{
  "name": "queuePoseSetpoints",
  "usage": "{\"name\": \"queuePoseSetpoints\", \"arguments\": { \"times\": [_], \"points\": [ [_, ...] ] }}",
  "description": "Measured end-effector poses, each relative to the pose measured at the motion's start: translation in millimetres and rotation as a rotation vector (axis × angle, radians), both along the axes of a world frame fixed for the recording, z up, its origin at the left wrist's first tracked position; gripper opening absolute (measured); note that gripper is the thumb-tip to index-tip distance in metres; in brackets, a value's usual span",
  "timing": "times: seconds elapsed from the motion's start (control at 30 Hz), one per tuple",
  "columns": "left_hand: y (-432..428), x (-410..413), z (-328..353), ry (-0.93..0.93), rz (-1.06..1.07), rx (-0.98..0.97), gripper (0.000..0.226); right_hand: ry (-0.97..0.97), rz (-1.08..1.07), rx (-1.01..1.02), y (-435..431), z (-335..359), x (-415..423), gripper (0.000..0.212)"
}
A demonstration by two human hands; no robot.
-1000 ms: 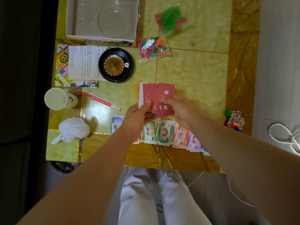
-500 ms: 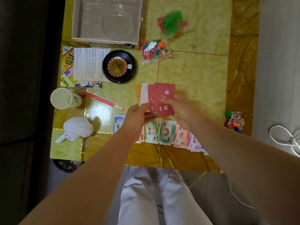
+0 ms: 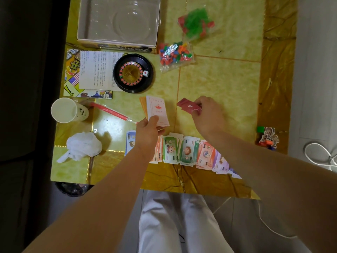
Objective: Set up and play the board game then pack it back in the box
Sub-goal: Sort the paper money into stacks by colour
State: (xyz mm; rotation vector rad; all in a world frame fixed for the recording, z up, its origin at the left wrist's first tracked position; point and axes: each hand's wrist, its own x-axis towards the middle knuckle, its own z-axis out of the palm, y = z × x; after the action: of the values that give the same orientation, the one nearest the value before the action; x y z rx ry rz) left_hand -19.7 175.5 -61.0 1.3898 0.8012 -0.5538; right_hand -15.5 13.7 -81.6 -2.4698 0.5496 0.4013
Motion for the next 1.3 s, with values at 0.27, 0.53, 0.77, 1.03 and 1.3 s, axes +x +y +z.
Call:
{"name": "queuePoseSetpoints", "arguments": {
  "times": [0.27,0.53,0.77,1.03,1.3],
  "points": [
    [-18,11,-38,-0.028,0.009,0.004,0.017,0.066,0.266,-0.346,4,-56,0,0.029],
    [-37,34,-30,-0.034,0.237,-0.219,0.019,-0.122,-0.143,0.199,-4,-49,9,0.017],
    [-46,46,-19,0.010,0.035,-0.279,0.024,-0.117,-0.347,0.416,-2,-38,24,0.013],
    [-45,39,-29,0.038,-0.008,-0.177,0.021,-0.074,-0.314,0.396,-7,-52,13,0.013],
    [-38,37,-26,0.073,0.009,-0.195,0.021,-0.021,-0.256,0.298,-4,-43,18,0.014]
  ]
}}
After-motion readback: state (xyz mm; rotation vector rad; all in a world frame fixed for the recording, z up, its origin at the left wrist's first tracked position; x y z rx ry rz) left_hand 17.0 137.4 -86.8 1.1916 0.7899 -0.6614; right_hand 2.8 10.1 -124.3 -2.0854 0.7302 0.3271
